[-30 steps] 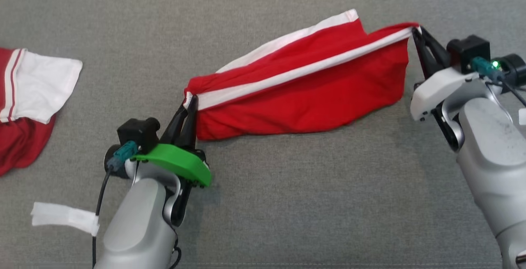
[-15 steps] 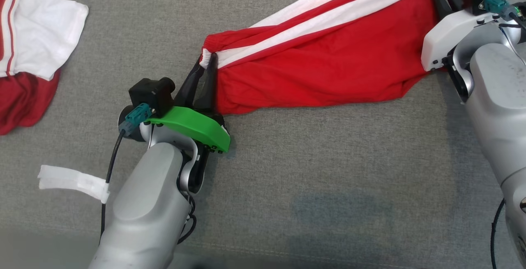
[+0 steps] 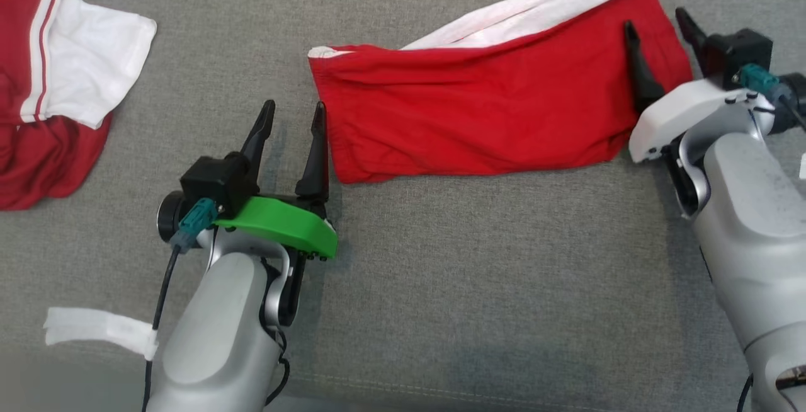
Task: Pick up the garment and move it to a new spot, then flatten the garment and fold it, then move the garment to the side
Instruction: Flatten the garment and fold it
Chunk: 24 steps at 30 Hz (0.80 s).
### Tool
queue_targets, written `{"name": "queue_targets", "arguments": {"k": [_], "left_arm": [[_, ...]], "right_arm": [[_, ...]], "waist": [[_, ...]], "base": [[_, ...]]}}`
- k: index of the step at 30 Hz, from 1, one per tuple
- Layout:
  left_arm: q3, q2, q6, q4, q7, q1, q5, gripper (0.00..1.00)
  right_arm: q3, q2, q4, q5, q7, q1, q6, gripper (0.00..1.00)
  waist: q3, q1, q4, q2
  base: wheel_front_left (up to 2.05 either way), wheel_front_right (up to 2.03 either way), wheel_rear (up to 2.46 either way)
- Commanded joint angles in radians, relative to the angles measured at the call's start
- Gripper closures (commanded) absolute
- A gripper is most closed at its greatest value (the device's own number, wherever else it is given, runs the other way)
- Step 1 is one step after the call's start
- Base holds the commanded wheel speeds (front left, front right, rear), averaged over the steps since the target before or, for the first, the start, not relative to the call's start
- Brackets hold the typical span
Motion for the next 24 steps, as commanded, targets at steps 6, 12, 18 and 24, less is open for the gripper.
{"name": "queue_targets", "arguments": {"k": [6,12,18,24], "left_arm": [[0.024,0.004,-0.009,-0.032,0.0,0.074,0.043,0.0],[0.012,0.004,-0.017,-0.032,0.0,0.102,0.054,0.0],[0.012,0.004,-0.018,-0.029,0.0,0.112,0.056,0.0],[0.022,0.004,-0.018,-0.024,-0.001,0.125,0.07,0.0]], "right_arm": [[-0.008,0.006,-0.02,0.036,-0.003,0.095,-0.002,0.0],[-0.087,0.031,0.04,0.009,-0.003,0.127,-0.002,0.0],[-0.124,0.035,0.121,0.009,-0.001,0.117,-0.002,0.03],[-0.172,0.048,0.162,0.033,0.0,0.13,-0.002,1.0]], "waist": [[-0.074,-0.0001,-0.02,0.0],[-0.08,-0.0001,0.006,0.0],[-0.076,-0.0001,0.023,0.0],[-0.093,-0.0001,0.023,0.0]], "base": [[0.0,0.0,0.0],[0.0,0.0,0.0],[0.0,0.0,0.0],[0.0,0.0,0.0]]}}
